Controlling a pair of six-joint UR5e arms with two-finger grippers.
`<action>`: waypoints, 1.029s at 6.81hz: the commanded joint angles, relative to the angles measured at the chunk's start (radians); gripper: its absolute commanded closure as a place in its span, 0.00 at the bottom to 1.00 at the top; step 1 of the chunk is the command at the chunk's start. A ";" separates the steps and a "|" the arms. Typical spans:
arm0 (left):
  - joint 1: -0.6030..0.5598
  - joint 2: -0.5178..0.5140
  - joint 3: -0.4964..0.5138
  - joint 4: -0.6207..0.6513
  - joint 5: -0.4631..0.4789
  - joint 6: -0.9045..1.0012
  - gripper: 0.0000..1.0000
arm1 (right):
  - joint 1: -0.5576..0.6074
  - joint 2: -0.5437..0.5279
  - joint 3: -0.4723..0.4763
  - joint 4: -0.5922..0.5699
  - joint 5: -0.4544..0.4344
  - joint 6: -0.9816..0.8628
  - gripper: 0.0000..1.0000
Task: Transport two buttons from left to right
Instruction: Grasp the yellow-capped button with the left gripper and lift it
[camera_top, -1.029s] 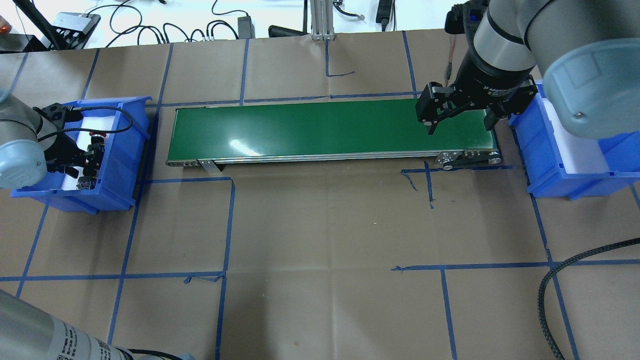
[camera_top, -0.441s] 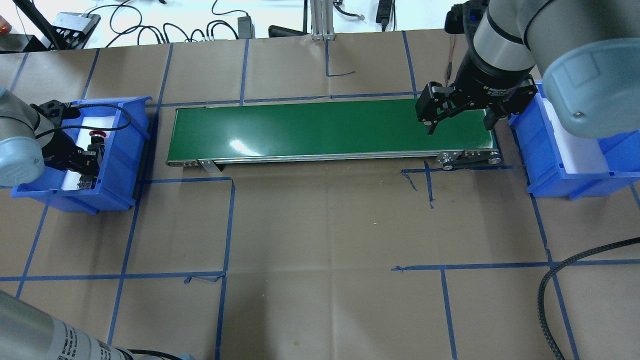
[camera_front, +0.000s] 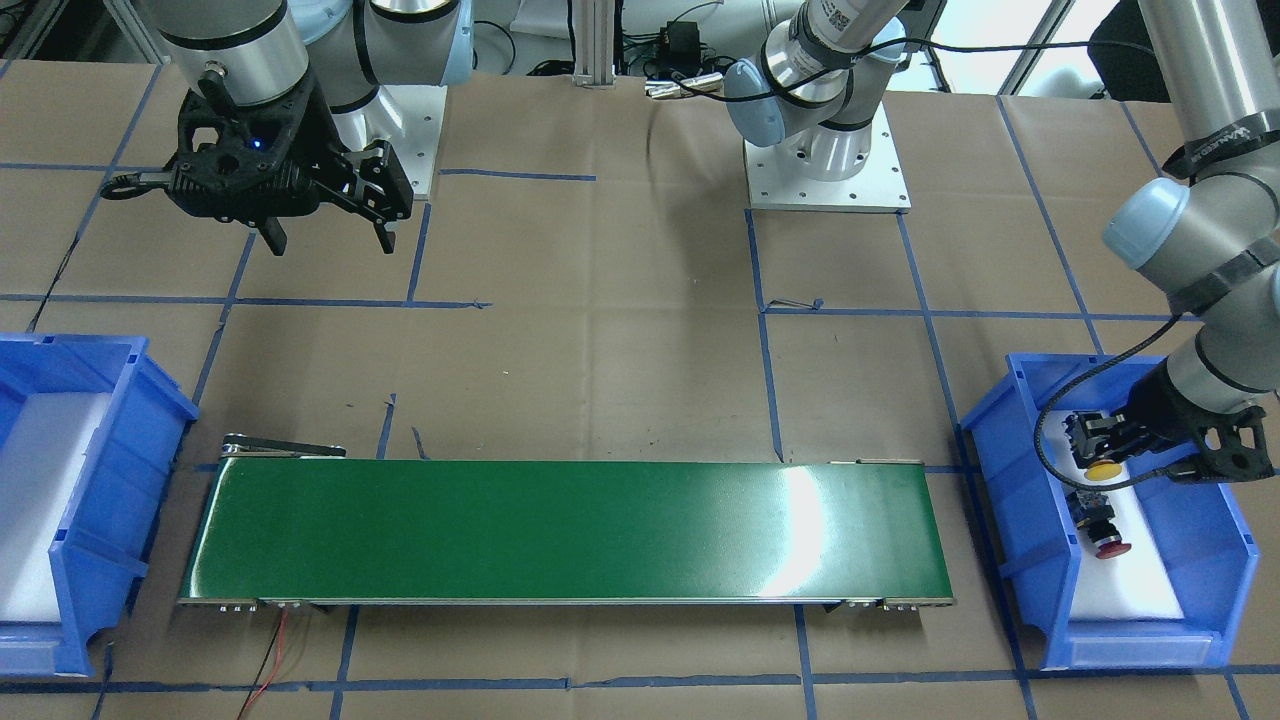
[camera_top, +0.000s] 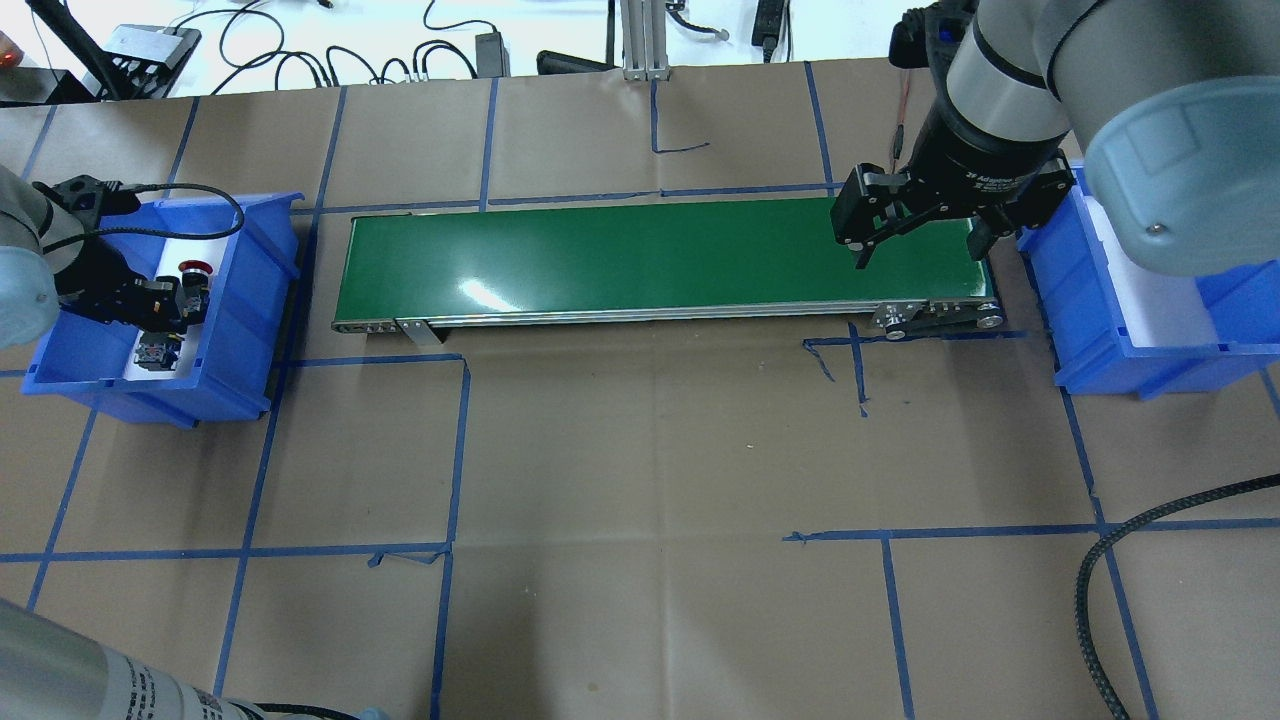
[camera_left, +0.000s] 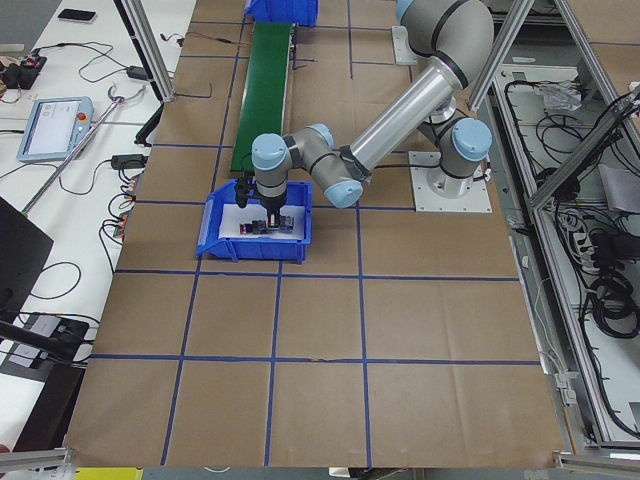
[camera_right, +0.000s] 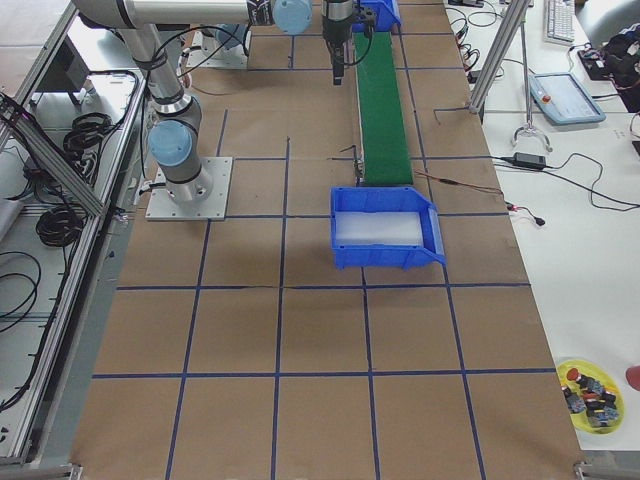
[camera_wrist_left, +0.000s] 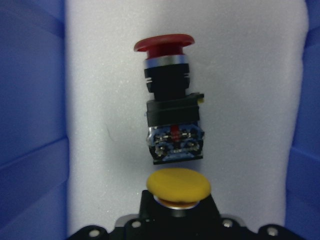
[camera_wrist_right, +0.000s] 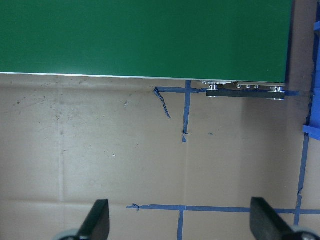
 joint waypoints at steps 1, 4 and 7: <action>-0.002 0.019 0.174 -0.232 0.006 0.005 0.92 | 0.000 0.000 0.000 0.000 0.000 0.000 0.00; -0.020 0.007 0.290 -0.352 -0.006 -0.008 0.92 | 0.000 0.000 0.000 0.001 0.000 0.000 0.00; -0.236 -0.019 0.474 -0.432 0.009 -0.198 0.92 | 0.000 0.000 0.000 0.001 0.000 0.000 0.00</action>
